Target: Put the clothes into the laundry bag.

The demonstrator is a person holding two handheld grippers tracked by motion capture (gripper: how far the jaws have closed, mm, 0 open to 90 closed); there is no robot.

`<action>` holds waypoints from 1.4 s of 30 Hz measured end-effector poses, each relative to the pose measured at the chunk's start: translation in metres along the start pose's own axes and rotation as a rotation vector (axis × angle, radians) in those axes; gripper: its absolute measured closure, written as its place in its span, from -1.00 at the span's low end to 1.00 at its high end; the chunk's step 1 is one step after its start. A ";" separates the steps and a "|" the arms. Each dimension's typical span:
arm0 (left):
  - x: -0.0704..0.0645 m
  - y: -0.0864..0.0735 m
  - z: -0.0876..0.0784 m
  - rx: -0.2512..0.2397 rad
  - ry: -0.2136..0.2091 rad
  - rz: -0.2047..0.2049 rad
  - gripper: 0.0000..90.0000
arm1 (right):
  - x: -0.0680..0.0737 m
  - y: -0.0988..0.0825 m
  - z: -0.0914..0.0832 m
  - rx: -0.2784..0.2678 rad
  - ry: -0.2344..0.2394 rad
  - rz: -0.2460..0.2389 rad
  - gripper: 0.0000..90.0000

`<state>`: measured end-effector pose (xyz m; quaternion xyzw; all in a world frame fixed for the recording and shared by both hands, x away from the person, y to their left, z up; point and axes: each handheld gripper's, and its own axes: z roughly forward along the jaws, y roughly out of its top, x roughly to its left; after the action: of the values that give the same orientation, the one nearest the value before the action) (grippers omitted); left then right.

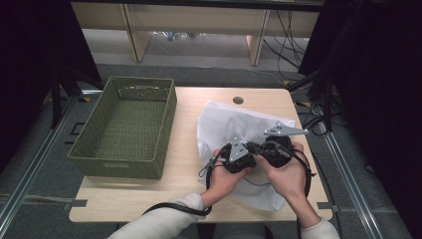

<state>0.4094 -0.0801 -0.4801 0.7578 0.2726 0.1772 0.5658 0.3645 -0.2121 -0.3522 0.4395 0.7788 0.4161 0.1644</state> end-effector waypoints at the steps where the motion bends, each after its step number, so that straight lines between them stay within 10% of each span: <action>1: 0.000 0.000 0.000 0.002 0.002 0.020 0.46 | -0.002 -0.001 0.001 0.009 -0.016 -0.004 1.00; 17: -0.003 -0.010 -0.034 0.115 -0.129 0.099 -0.01 | -0.011 -0.012 0.014 0.064 -0.020 0.002 1.00; 22: -0.001 -0.018 -0.062 0.140 -0.126 0.038 0.09 | -0.008 -0.012 0.016 0.070 -0.007 0.020 1.00; 28: -0.005 -0.013 -0.086 0.020 -0.145 0.037 0.55 | -0.006 -0.011 0.015 0.071 -0.024 0.024 1.00; 33: -0.004 -0.009 -0.066 0.051 -0.167 0.087 0.64 | -0.005 -0.010 0.014 0.062 -0.019 0.017 1.00; 42: 0.001 -0.013 -0.031 0.058 -0.086 0.123 0.76 | 0.000 -0.005 0.007 0.039 0.007 0.007 1.00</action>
<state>0.3898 -0.0529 -0.4833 0.7960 0.2058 0.1709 0.5430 0.3658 -0.2097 -0.3602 0.4439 0.7858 0.4030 0.1518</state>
